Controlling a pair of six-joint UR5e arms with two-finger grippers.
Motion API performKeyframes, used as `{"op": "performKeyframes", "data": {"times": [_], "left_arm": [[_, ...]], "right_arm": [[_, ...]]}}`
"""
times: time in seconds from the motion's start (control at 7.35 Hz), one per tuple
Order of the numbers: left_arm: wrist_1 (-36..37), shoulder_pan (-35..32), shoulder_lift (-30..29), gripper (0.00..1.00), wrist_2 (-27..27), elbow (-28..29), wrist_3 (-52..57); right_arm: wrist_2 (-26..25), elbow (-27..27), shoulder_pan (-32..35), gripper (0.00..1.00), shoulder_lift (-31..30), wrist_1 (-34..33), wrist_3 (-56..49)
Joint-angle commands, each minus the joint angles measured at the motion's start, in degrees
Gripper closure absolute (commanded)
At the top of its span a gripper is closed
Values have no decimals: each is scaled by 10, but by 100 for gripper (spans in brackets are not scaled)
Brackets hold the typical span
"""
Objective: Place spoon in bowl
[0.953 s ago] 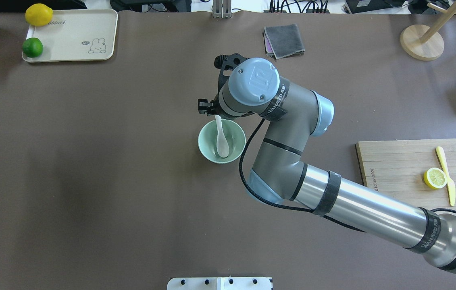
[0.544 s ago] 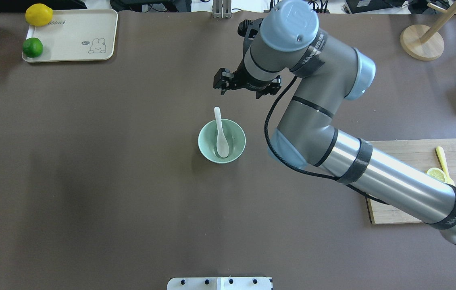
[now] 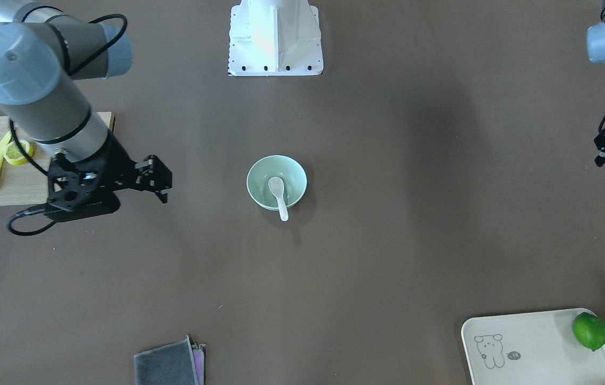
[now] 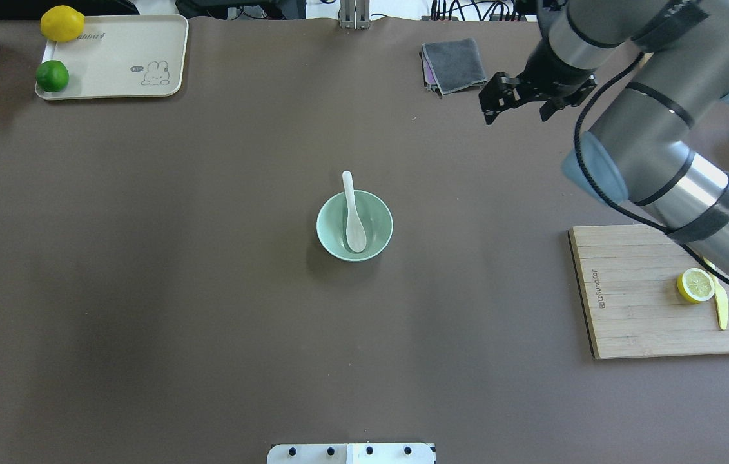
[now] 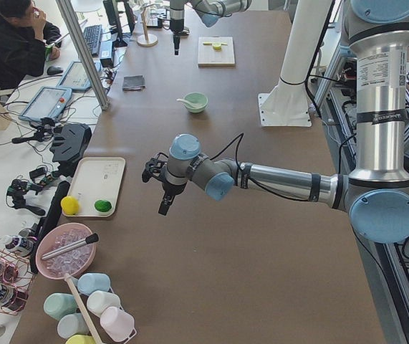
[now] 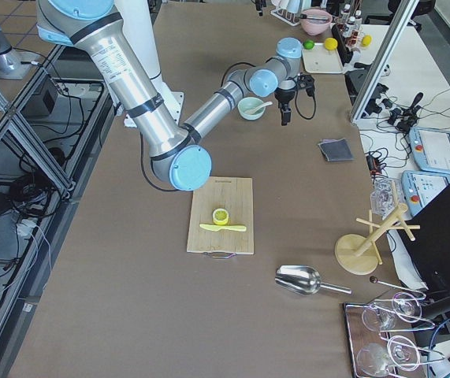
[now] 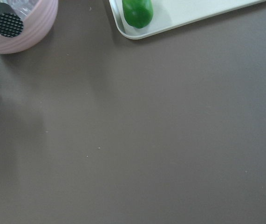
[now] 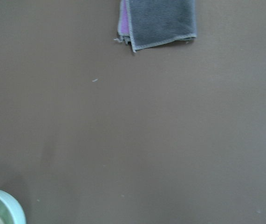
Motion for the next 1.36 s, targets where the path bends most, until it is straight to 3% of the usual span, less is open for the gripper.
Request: {"op": "performKeyframes", "data": {"times": [0.0, 0.27, 0.54, 0.95, 1.22], "left_arm": [[82, -70, -4, 2, -13, -1, 134], [103, -75, -12, 2, -14, 18, 130], [103, -81, -12, 2, -37, 21, 105], [98, -81, -9, 2, -44, 21, 105], [97, -81, -9, 2, -44, 21, 105]], "right_arm": [[51, 4, 86, 0, -95, -2, -158], [94, -5, 144, 0, -179, -1, -235], [89, -15, 221, 0, -266, -3, -360], [83, -111, 279, 0, -279, 2, -453], [94, -108, 316, 0, -274, -14, -444]]}}
